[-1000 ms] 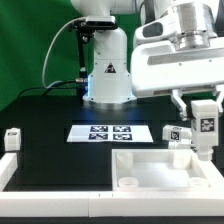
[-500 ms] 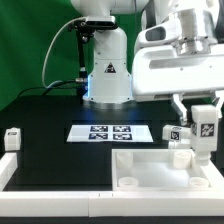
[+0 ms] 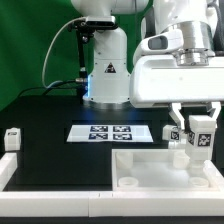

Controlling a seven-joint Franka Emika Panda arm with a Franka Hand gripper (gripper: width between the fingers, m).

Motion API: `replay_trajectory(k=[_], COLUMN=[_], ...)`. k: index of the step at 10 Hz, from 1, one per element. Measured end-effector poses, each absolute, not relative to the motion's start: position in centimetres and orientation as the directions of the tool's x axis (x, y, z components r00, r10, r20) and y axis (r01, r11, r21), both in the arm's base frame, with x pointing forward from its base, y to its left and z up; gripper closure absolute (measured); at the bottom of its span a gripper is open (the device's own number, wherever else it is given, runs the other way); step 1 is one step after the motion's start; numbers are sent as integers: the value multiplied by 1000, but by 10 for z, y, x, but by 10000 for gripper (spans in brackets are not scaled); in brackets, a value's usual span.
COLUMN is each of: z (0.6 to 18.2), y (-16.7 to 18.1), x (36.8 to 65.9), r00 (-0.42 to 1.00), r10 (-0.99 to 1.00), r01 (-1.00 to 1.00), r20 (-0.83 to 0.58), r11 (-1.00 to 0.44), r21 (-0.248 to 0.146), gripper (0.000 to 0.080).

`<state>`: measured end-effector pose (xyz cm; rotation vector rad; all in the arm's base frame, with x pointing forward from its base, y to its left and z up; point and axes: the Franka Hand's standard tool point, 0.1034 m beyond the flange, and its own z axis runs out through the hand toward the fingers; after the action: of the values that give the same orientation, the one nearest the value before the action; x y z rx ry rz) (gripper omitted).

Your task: Assemble one leg

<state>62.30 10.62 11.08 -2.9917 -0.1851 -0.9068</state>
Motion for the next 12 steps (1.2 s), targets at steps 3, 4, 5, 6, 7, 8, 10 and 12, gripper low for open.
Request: replay_trajectory(k=[3,4,5,6,7,8,10,12], z=[101,99,101,102,98,94,91,88], y=[107,112,113,115,120,118,115,115], x=[619,619,622,623,621,620,620,619], r00=[837,841,841,840,840,843,839,841], r10=[105,106,105,105,108,109,108,109], r01=[113,117,118,119,122,122,119,119], r20=[538,531,531,533,531,526,533,530], r11=[-993,-993,-993,-993,-992,-992,-993,-993], r21=[18,13,11,9,8,11,15,16], gripper=[515,515,515,515,515,515,515,515])
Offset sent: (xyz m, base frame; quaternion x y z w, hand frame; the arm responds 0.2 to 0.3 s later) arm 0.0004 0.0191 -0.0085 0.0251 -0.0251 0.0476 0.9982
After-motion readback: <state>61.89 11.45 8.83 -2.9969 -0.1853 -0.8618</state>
